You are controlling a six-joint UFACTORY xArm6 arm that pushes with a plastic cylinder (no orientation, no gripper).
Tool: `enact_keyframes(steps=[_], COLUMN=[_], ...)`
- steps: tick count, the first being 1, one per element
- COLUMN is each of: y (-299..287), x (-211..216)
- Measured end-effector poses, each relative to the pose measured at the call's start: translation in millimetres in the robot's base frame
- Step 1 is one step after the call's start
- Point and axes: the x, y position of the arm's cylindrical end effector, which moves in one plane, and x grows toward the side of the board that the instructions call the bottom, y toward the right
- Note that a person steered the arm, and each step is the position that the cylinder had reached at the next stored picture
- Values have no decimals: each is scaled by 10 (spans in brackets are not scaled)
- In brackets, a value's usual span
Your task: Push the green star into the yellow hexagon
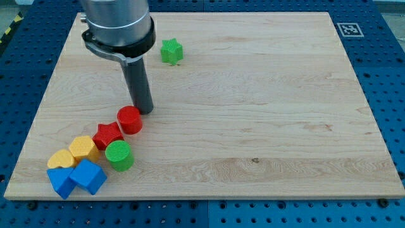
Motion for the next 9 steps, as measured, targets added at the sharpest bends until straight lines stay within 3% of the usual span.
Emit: enact_keyframes(steps=[1,3,4,6,9], y=[-59,94,733,886,-62], x=[-141,-1940,-2247,-1622,-1246])
